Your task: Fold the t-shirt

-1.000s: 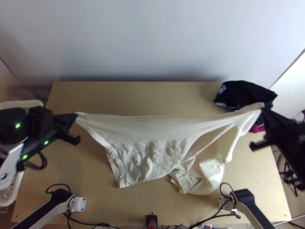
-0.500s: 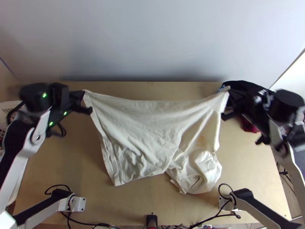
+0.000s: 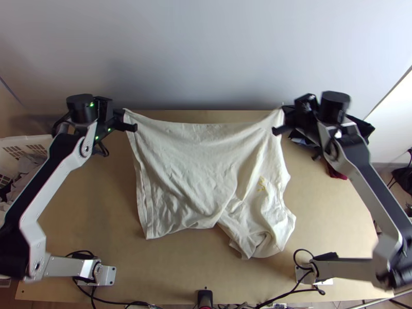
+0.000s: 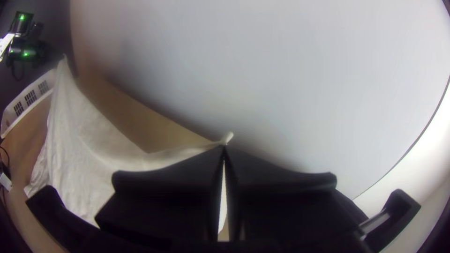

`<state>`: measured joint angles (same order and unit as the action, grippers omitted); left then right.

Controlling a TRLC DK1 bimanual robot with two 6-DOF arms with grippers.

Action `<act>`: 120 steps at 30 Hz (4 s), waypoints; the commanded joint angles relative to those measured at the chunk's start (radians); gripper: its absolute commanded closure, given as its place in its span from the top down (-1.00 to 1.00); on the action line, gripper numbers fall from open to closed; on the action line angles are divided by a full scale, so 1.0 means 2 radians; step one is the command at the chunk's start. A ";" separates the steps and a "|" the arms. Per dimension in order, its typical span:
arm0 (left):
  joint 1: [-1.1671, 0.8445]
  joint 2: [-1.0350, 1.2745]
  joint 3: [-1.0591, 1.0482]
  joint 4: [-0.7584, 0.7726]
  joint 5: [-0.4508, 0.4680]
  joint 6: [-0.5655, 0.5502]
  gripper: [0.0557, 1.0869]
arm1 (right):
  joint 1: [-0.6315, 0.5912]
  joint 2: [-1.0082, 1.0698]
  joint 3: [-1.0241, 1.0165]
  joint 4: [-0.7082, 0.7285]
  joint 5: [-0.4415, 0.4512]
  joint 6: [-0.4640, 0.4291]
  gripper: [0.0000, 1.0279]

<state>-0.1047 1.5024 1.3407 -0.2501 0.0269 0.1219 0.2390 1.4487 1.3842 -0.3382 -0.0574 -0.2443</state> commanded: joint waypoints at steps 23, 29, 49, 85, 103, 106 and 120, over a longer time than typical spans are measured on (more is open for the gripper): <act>0.024 0.289 0.170 0.103 -0.063 0.004 -0.93 | -0.016 0.326 0.205 0.064 0.027 -0.015 -0.95; 0.023 0.321 0.188 0.110 -0.066 0.008 -0.93 | -0.016 0.351 0.211 0.072 0.036 -0.020 -0.95; 0.025 0.351 0.202 0.061 -0.054 -0.009 -0.62 | -0.008 0.396 0.240 0.071 0.046 -0.013 -0.10; -0.020 -0.114 -0.197 -0.342 0.056 0.039 0.80 | 0.046 -0.074 -0.155 -0.099 0.026 0.071 0.93; -0.125 -0.125 -0.280 -0.318 0.057 0.000 0.22 | 0.124 -0.142 -0.210 -0.188 0.013 0.059 0.93; -0.124 -0.118 -0.285 -0.304 0.056 0.000 0.12 | 0.124 -0.159 -0.220 -0.194 0.013 0.053 0.93; -0.119 -0.092 -0.305 -0.255 0.049 0.001 0.00 | 0.129 -0.194 -0.245 -0.211 0.011 0.052 0.93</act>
<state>-0.3450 1.2987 0.7483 -0.8074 0.1333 0.1242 0.4828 1.0904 0.9077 -0.7383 -0.0345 -0.1387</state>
